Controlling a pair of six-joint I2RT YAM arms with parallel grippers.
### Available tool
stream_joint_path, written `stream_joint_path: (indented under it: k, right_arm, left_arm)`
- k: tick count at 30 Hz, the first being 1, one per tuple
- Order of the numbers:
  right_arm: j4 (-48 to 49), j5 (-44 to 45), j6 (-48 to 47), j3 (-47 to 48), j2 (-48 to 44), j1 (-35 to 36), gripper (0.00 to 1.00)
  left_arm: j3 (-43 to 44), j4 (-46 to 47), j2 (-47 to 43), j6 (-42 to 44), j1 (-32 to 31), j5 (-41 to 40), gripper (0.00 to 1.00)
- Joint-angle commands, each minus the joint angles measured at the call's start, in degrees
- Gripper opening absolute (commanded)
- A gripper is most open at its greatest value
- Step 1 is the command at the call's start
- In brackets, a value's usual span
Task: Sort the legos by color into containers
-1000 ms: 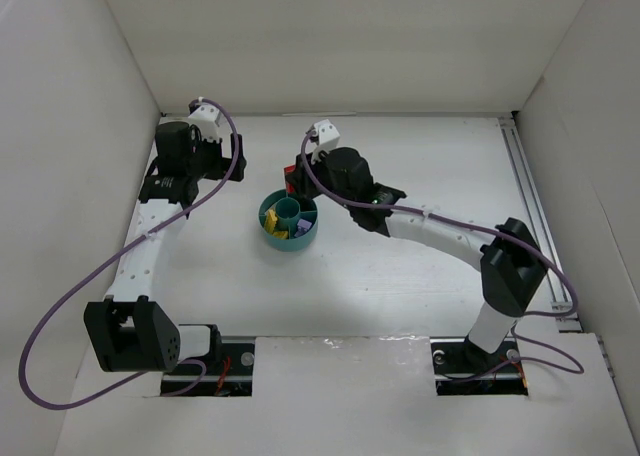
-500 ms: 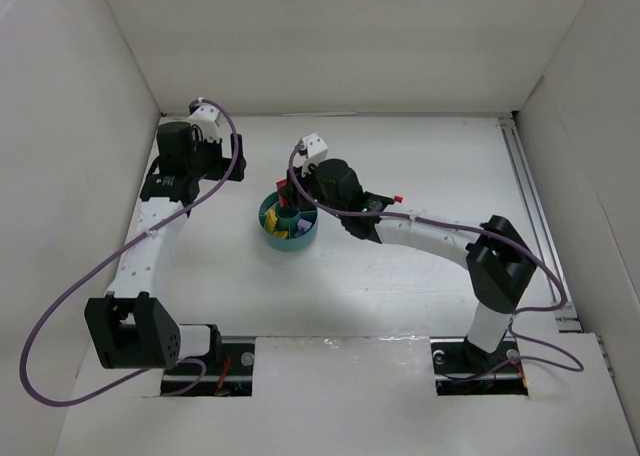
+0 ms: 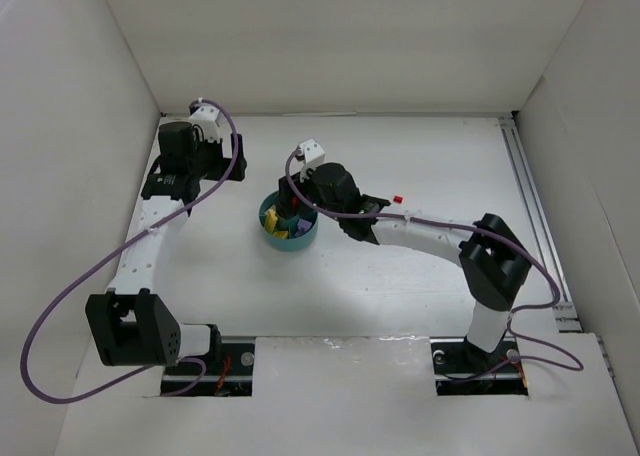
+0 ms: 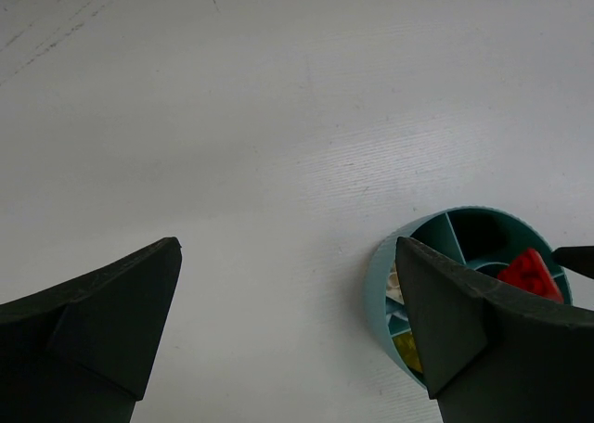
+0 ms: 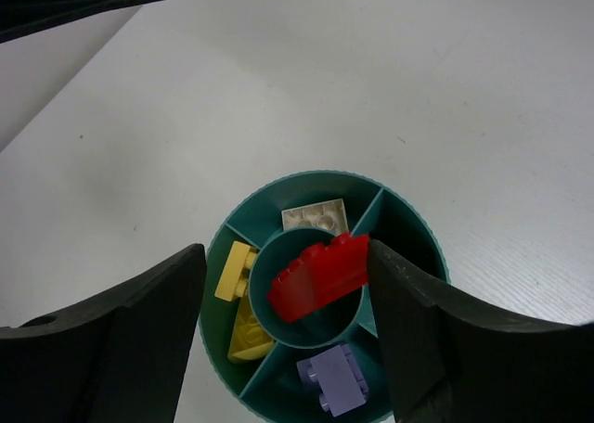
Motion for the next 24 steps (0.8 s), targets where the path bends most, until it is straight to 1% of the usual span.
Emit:
stream_joint_path:
  k: [1,2,5,6,7,9,10,11,12,13,14,15,16,17,18,19,20,21,24]
  right_arm:
    - [3.72,0.76,-0.20,-0.25,-1.85,0.46,0.76]
    - [3.72,1.29,-0.20,-0.25,-2.47,0.46,0.80]
    - [3.72,3.30,1.82,-0.95,-6.07,-0.06,0.80]
    - [4.68,4.36,3.57,-1.56,-8.69,-0.59,0.80]
    - [5.21,5.41,4.19,-1.57,-10.02,-0.59,0.75]
    - [6.18,11.03,5.95,-2.18,-12.57,-2.25,0.66]
    - [6.18,11.92,6.65,-2.88,-15.10,-3.13,0.58]
    - [5.05,8.27,7.36,-4.28,-18.44,-6.54,0.59]
    - [3.56,4.14,7.36,-4.29,-18.47,-9.18,0.65]
    - [1.63,-0.68,7.36,-4.82,-21.69,-11.99,0.70]
    - [-3.44,-3.69,7.36,-4.30,-22.50,-14.46,0.72]
    - [-7.23,-3.72,7.36,-3.25,-22.51,-17.96,0.72]
    - [-11.70,-4.94,7.36,-0.37,-22.51,-20.00,0.72]
    - [-20.28,-6.86,5.88,0.88,-21.55,-22.63,0.72]
    - [-23.84,-8.88,5.87,1.67,-20.76,-25.26,0.72]
    - [-31.19,-11.17,4.48,3.77,-18.75,-29.64,0.66]
    - [-31.26,-11.71,4.46,4.92,-17.60,-31.25,0.66]
    - [-35.78,-11.20,3.77,4.93,-16.72,-32.22,0.61]
    - [-36.80,-7.07,3.76,3.10,-15.57,-33.46,0.56]
  left_arm:
    - [1.79,2.02,-0.39,-1.29,0.29,-0.42,0.99]
    - [1.27,2.03,-0.39,-2.00,0.29,-0.42,0.99]
    - [-0.05,4.83,-2.13,-2.52,0.29,-0.42,0.99]
    - [-0.06,6.32,-3.36,-2.53,0.29,-0.42,0.99]
    - [-0.75,6.86,-3.90,-2.53,0.29,-0.42,0.99]
    - [-0.76,6.86,-4.42,-1.83,0.29,-0.42,0.99]
    - [-0.76,6.86,-4.43,-1.13,0.29,-0.42,0.99]
    - [-0.76,6.86,-4.43,-1.12,0.29,-0.42,0.99]
    - [-0.76,6.86,-4.43,-1.12,0.29,-0.94,0.99]
    - [-0.76,6.86,-3.82,-0.43,0.29,-0.94,0.99]
    - [-0.06,6.86,-3.29,0.45,0.29,-0.94,0.99]
    - [-0.06,6.86,-2.76,0.98,0.29,-0.94,0.99]
    - [-0.06,6.86,-1.45,1.68,0.29,-0.16,0.99]
    - [-0.06,7.73,-0.74,2.65,0.29,-0.15,0.99]
    - [-0.06,8.26,-0.13,4.40,0.29,1.24,0.99]
    - [-0.06,8.27,1.10,4.41,0.29,1.25,0.99]
    - [-0.06,8.27,1.72,4.41,0.29,1.25,0.99]
    - [0.64,8.27,1.72,5.02,0.81,1.25,0.99]
    - [1.34,9.41,3.12,4.95,0.82,1.25,0.99]
